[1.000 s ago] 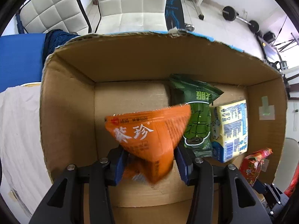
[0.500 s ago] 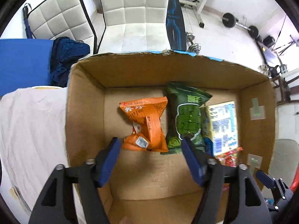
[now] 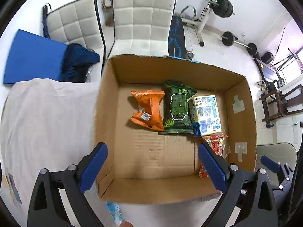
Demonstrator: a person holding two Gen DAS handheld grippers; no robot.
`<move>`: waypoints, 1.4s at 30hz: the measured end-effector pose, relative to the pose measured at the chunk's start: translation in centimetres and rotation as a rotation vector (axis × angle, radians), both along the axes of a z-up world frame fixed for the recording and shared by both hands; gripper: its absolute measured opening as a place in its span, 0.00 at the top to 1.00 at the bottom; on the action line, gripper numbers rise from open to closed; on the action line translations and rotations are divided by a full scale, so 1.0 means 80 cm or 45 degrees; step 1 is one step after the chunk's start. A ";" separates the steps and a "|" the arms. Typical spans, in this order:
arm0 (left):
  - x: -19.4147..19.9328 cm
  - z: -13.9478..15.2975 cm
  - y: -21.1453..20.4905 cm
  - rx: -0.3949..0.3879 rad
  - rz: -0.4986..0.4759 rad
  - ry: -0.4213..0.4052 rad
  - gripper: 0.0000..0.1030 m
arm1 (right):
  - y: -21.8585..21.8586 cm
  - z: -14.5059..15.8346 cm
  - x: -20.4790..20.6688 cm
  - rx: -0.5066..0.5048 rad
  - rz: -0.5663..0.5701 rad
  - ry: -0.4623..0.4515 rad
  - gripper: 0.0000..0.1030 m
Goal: Organize soft objects
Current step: 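Open both tools to release the orange and red-and-green bags into the box, then grasp the blue tube packet with the left tool while the right tool grasps the lavender cloth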
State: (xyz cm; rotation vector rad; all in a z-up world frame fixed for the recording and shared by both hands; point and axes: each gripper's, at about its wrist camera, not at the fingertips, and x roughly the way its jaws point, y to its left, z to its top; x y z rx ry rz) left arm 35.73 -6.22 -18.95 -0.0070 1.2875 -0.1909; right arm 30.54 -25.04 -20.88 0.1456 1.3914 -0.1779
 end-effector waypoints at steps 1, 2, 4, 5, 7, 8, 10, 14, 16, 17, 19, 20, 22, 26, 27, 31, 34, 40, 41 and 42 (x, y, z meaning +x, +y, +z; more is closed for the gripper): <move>-0.008 0.007 0.001 0.005 0.001 -0.015 0.05 | 0.002 0.007 -0.004 -0.004 0.012 -0.012 0.00; -0.013 0.012 0.003 0.007 0.001 -0.028 0.05 | 0.004 0.013 -0.008 -0.006 0.023 -0.025 0.00; -0.027 0.024 0.005 0.006 0.000 -0.055 0.05 | 0.009 0.029 -0.018 -0.017 0.043 -0.059 0.00; -0.034 0.030 0.007 0.012 0.005 -0.069 0.05 | 0.011 0.038 -0.024 -0.016 0.054 -0.078 0.00; -0.050 0.044 0.011 0.012 0.017 -0.100 0.05 | 0.015 0.053 -0.036 -0.017 0.064 -0.106 0.00; -0.056 0.048 0.012 0.013 0.024 -0.112 0.05 | 0.017 0.060 -0.040 -0.012 0.069 -0.116 0.00; -0.073 0.063 0.016 0.005 0.031 -0.145 0.05 | 0.019 0.077 -0.053 0.004 0.086 -0.176 0.00; -0.095 0.088 0.019 0.008 0.034 -0.190 0.05 | 0.021 0.110 -0.078 0.012 0.099 -0.235 0.00; -0.107 0.100 0.020 -0.003 0.033 -0.207 0.05 | 0.022 0.124 -0.088 0.022 0.106 -0.251 0.00; -0.111 0.104 0.019 -0.007 0.036 -0.213 0.05 | 0.023 0.131 -0.093 0.023 0.111 -0.257 0.00; -0.120 0.112 0.019 -0.022 0.042 -0.221 0.05 | 0.025 0.142 -0.103 0.032 0.120 -0.272 0.00; -0.123 0.115 0.019 -0.027 0.045 -0.221 0.05 | 0.025 0.148 -0.107 0.039 0.125 -0.276 0.00; -0.129 0.121 0.019 -0.042 0.047 -0.223 0.05 | 0.025 0.156 -0.114 0.046 0.133 -0.279 0.00; -0.142 0.125 0.023 -0.041 0.084 -0.229 0.05 | 0.011 0.144 -0.121 0.067 0.092 -0.238 0.00; -0.144 0.120 0.026 -0.032 0.104 -0.222 0.05 | 0.004 0.134 -0.122 0.081 0.067 -0.210 0.00; -0.150 0.074 0.048 -0.023 0.203 -0.111 0.05 | -0.029 0.054 -0.130 0.146 -0.063 -0.051 0.00; -0.156 0.026 0.069 0.008 0.290 -0.013 0.05 | -0.052 -0.024 -0.136 0.294 -0.217 0.105 0.00; -0.168 -0.068 0.113 -0.037 0.478 0.210 0.05 | -0.063 -0.128 -0.146 0.509 -0.480 0.232 0.01; -0.170 -0.077 0.117 -0.043 0.497 0.225 0.05 | -0.061 -0.137 -0.146 0.534 -0.504 0.230 0.03; -0.172 -0.086 0.122 -0.040 0.518 0.239 0.05 | -0.058 -0.146 -0.146 0.564 -0.536 0.223 0.04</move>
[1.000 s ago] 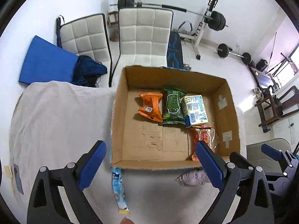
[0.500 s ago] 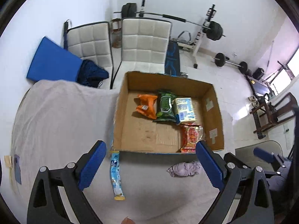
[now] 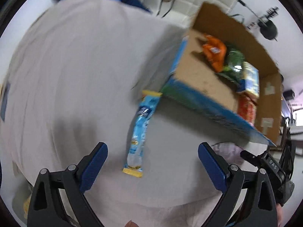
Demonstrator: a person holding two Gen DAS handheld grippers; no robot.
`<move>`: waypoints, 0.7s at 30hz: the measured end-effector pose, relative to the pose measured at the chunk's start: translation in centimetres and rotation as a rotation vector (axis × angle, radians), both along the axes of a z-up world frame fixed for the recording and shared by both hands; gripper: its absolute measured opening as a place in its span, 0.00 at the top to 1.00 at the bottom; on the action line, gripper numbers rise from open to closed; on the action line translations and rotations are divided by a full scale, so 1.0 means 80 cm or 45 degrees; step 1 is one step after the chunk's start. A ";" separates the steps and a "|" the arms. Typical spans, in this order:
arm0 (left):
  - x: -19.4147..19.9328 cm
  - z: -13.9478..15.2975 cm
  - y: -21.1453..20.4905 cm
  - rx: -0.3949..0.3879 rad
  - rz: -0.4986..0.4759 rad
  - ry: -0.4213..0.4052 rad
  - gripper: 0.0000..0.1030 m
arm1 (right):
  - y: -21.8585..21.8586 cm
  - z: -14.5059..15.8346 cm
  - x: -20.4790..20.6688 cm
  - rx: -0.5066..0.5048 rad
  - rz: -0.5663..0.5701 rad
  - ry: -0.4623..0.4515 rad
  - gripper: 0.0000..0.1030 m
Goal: Organize soft objects
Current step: 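Grasp the blue tube packet with the left tool while the right tool grasps the lavender cloth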
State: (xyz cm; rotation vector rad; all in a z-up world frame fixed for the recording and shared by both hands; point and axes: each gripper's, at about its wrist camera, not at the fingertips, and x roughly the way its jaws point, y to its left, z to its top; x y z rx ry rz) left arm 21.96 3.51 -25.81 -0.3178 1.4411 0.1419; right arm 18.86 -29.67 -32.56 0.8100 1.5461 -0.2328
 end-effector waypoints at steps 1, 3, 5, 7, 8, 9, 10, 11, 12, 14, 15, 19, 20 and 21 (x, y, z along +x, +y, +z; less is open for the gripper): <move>-0.001 -0.011 0.006 0.003 0.020 0.022 0.05 | 0.001 -0.006 0.000 0.009 -0.022 -0.004 0.04; -0.004 -0.021 0.016 0.008 0.052 0.036 0.05 | 0.004 -0.016 0.000 0.040 -0.078 -0.022 0.11; -0.005 -0.033 0.027 0.010 0.090 0.050 0.05 | 0.005 -0.026 0.003 0.057 -0.117 -0.039 0.24; -0.003 -0.043 0.034 0.008 0.104 0.066 0.05 | 0.004 -0.031 0.001 0.074 -0.160 -0.063 0.36; -0.001 -0.048 0.037 0.020 0.105 0.074 0.05 | 0.002 -0.030 -0.001 0.074 -0.177 -0.072 0.41; 0.001 -0.052 0.039 0.023 0.098 0.076 0.05 | 0.001 -0.028 -0.003 0.073 -0.178 -0.079 0.49; 0.003 -0.058 0.038 0.038 0.084 0.082 0.05 | 0.000 -0.023 -0.003 0.058 -0.157 -0.079 0.57; 0.004 -0.063 0.036 0.053 0.069 0.092 0.05 | 0.000 -0.017 -0.004 0.047 -0.131 -0.080 0.60; 0.006 -0.070 0.034 0.065 0.047 0.106 0.05 | -0.001 -0.013 -0.005 0.035 -0.097 -0.073 0.60; 0.010 -0.091 0.025 0.086 -0.014 0.145 0.05 | -0.002 -0.006 -0.007 0.025 -0.036 -0.056 0.60; 0.011 -0.102 0.021 0.095 -0.041 0.174 0.05 | -0.003 -0.003 -0.008 0.010 -0.004 -0.048 0.60; 0.010 -0.132 0.001 0.083 -0.116 0.223 0.05 | -0.008 0.007 -0.012 -0.025 0.048 -0.041 0.61; 0.008 -0.133 -0.004 0.072 -0.131 0.216 0.06 | -0.009 0.011 -0.013 -0.032 0.058 -0.037 0.61; 0.005 -0.134 -0.009 0.073 -0.148 0.212 0.14 | -0.010 0.016 -0.013 -0.032 0.086 -0.030 0.61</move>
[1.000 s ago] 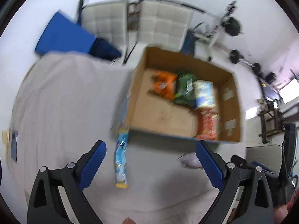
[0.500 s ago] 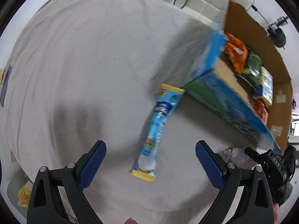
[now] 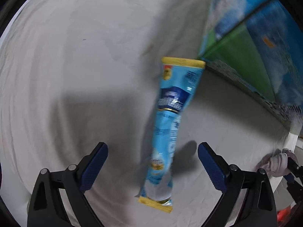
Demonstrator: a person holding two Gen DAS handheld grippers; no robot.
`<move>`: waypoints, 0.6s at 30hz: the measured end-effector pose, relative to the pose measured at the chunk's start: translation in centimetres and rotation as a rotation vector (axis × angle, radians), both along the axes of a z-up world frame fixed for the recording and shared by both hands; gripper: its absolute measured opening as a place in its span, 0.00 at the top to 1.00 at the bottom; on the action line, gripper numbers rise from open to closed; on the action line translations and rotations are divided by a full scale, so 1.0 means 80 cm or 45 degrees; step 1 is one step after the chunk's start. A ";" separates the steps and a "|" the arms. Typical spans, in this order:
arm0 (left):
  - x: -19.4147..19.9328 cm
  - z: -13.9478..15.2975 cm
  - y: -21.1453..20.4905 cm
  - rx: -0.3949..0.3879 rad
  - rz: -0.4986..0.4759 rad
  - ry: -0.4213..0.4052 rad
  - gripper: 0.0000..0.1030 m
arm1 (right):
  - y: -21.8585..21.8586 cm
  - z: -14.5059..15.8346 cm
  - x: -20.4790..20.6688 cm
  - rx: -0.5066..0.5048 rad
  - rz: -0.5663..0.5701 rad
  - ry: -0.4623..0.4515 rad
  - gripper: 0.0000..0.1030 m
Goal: Organize soft objects
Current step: 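Grasp the blue tube packet with the left tool while the right tool grasps the lavender cloth, then lift the blue packet and lavender cloth and carry them over the box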
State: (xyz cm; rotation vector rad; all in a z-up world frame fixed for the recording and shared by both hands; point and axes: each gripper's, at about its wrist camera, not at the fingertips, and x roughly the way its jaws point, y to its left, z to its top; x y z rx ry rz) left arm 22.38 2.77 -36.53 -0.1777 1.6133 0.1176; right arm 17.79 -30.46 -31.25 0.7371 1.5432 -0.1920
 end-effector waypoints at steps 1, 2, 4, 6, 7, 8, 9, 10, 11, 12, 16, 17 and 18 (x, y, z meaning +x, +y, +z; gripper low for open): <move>-0.002 -0.001 -0.005 0.003 -0.016 0.002 0.25 | 0.001 0.006 0.000 -0.003 0.049 0.017 0.61; -0.004 -0.002 -0.011 0.007 -0.037 0.005 0.29 | 0.003 0.011 0.000 -0.010 0.090 0.023 0.61; -0.009 0.002 -0.022 0.032 -0.084 -0.024 0.41 | 0.009 0.022 -0.004 -0.054 0.229 0.058 0.61; -0.017 0.007 -0.031 0.034 -0.112 -0.046 0.58 | 0.021 0.027 -0.006 -0.081 0.350 0.099 0.61; -0.021 0.009 -0.035 0.029 -0.130 -0.047 0.65 | 0.024 0.021 -0.005 -0.099 0.423 0.125 0.61; -0.025 0.010 -0.040 0.026 -0.147 -0.045 0.68 | 0.032 0.017 -0.007 -0.123 0.474 0.146 0.61; -0.030 0.011 -0.042 0.013 -0.147 -0.044 0.75 | 0.040 0.013 -0.006 -0.150 0.509 0.166 0.61; -0.034 0.012 -0.046 -0.011 -0.140 -0.041 0.79 | 0.049 0.005 -0.006 -0.175 0.563 0.194 0.61; -0.039 0.013 -0.047 -0.041 -0.127 -0.034 0.79 | 0.057 -0.003 -0.003 -0.186 0.593 0.210 0.61; -0.046 0.013 -0.047 -0.065 -0.112 -0.028 0.81 | 0.066 -0.008 0.002 -0.194 0.603 0.217 0.61; -0.084 0.013 -0.044 -0.149 -0.065 -0.005 0.82 | 0.094 -0.024 0.010 -0.281 0.638 0.207 0.56; -0.093 0.013 -0.042 -0.153 -0.064 -0.006 0.82 | 0.095 -0.024 0.012 -0.285 0.629 0.198 0.55; -0.099 0.012 -0.041 -0.157 -0.062 0.003 0.82 | 0.096 -0.026 0.013 -0.283 0.619 0.202 0.51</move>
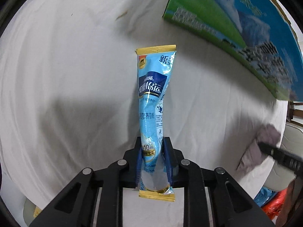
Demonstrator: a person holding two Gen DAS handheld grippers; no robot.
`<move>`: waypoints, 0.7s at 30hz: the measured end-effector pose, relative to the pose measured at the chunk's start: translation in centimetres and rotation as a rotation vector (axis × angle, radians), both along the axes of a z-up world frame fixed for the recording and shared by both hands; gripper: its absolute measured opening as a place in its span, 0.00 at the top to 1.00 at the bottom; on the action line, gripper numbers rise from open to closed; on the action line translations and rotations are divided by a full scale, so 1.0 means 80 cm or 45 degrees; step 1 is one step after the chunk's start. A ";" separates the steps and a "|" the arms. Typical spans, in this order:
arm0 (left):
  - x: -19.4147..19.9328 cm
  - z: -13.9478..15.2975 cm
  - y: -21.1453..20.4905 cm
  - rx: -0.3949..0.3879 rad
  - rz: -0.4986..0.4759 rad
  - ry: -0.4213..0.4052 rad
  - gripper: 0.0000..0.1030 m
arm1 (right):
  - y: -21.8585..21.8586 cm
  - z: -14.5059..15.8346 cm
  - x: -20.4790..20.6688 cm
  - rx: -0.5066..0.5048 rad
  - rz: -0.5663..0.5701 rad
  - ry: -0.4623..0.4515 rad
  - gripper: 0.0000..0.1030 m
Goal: Organize soft objects
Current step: 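Lift the blue packet and lavender cloth and carry them over the box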
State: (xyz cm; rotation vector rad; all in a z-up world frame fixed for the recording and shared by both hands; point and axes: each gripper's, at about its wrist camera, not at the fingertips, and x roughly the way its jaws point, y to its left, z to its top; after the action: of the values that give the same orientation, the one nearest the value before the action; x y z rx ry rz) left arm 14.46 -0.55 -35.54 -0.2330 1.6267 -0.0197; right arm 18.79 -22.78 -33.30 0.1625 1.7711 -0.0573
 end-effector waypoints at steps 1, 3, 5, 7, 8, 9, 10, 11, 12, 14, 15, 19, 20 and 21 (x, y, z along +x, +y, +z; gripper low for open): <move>-0.007 0.000 0.000 -0.011 0.002 0.004 0.82 | 0.000 -0.002 0.000 0.011 -0.014 0.002 0.49; -0.014 0.000 -0.001 -0.009 -0.009 0.007 0.82 | 0.000 -0.007 -0.001 0.035 -0.033 0.004 0.43; -0.019 -0.001 0.001 -0.002 -0.011 0.004 0.82 | 0.000 -0.012 -0.003 0.057 -0.046 0.009 0.42; -0.023 0.001 0.003 0.012 -0.007 -0.003 0.83 | 0.006 -0.018 -0.010 0.055 -0.039 0.006 0.42; -0.011 0.003 0.004 0.017 -0.001 -0.014 0.84 | 0.004 -0.020 -0.020 0.054 -0.032 0.005 0.42; 0.002 0.003 -0.002 0.021 -0.002 -0.026 0.85 | 0.007 -0.021 -0.022 0.049 -0.021 0.001 0.43; 0.000 0.007 -0.006 0.031 -0.007 -0.043 0.85 | 0.010 -0.019 -0.026 0.041 -0.019 -0.021 0.45; -0.003 0.012 -0.007 0.033 -0.010 -0.052 0.85 | 0.014 -0.017 -0.028 0.034 -0.016 -0.039 0.56; -0.004 0.016 -0.011 0.030 -0.013 -0.062 0.85 | 0.018 -0.015 -0.032 0.036 -0.006 -0.044 0.62; -0.013 0.030 -0.018 0.016 -0.022 -0.086 0.85 | 0.024 -0.008 -0.039 0.013 0.018 -0.048 0.63; -0.010 0.037 -0.021 0.013 -0.030 -0.101 0.85 | 0.027 -0.005 -0.041 0.019 0.027 -0.047 0.63; -0.016 0.067 -0.034 -0.019 -0.043 -0.165 0.86 | 0.027 0.014 -0.051 0.078 0.032 -0.045 0.64; -0.017 0.075 -0.035 -0.029 -0.047 -0.174 0.86 | 0.027 0.022 -0.053 0.090 0.033 -0.055 0.64; -0.018 0.082 -0.038 -0.042 -0.055 -0.189 0.86 | 0.026 0.030 -0.055 0.107 0.032 -0.064 0.64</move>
State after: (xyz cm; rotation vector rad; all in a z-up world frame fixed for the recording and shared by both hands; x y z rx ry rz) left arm 13.05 -3.63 -29.01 -0.2168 1.4844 -0.0945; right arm 14.36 -20.73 -30.87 0.2006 1.7263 0.0391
